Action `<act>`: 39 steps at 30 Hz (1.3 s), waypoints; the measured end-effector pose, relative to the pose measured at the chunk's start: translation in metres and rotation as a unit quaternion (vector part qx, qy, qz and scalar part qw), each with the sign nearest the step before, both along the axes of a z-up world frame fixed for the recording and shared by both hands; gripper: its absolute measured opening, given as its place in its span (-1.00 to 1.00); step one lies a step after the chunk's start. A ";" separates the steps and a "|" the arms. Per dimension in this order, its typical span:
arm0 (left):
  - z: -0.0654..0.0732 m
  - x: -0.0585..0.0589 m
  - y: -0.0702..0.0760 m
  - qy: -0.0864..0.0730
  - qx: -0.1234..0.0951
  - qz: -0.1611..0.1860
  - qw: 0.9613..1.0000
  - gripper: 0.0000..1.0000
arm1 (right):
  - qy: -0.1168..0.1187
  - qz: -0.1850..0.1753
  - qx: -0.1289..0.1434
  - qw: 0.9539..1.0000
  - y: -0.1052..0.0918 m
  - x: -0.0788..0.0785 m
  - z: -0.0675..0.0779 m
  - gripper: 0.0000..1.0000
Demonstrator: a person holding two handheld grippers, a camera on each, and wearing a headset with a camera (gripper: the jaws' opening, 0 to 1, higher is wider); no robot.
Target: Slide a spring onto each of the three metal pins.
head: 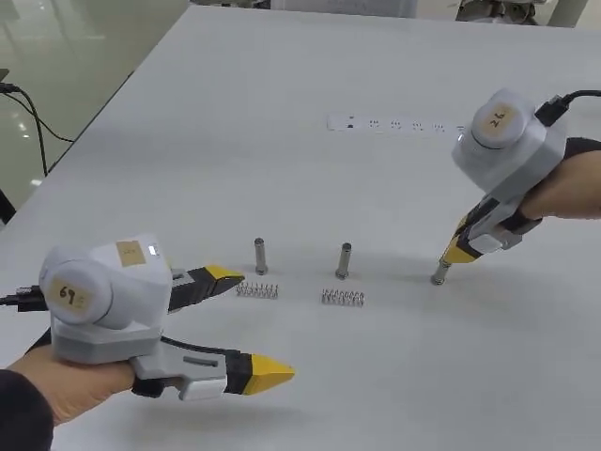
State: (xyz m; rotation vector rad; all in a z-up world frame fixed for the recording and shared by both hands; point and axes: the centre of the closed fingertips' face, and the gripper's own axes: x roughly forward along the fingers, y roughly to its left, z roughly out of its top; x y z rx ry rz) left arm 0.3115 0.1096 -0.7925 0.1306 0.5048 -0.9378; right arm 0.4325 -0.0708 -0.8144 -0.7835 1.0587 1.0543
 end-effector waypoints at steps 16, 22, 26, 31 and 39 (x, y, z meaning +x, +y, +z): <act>0.000 0.000 0.000 -0.001 -0.001 0.001 1.000 0.48 | 0.007 0.001 -0.012 1.000 0.002 -0.006 -0.020 -0.74; 0.000 -0.001 0.001 0.000 -0.001 0.001 1.000 0.48 | 0.012 -0.002 -0.012 1.000 0.001 -0.008 -0.025 -0.74; 0.000 -0.001 0.001 0.000 -0.001 0.001 1.000 0.47 | 0.014 -0.002 -0.011 1.000 0.002 -0.008 -0.028 -0.74; 0.000 0.000 0.001 0.000 -0.002 0.002 1.000 0.47 | 0.016 -0.001 -0.012 1.000 0.002 -0.010 -0.032 -0.74; 0.000 0.000 0.001 0.000 -0.001 0.001 1.000 0.47 | 0.015 0.000 -0.011 1.000 0.002 -0.010 -0.032 -0.74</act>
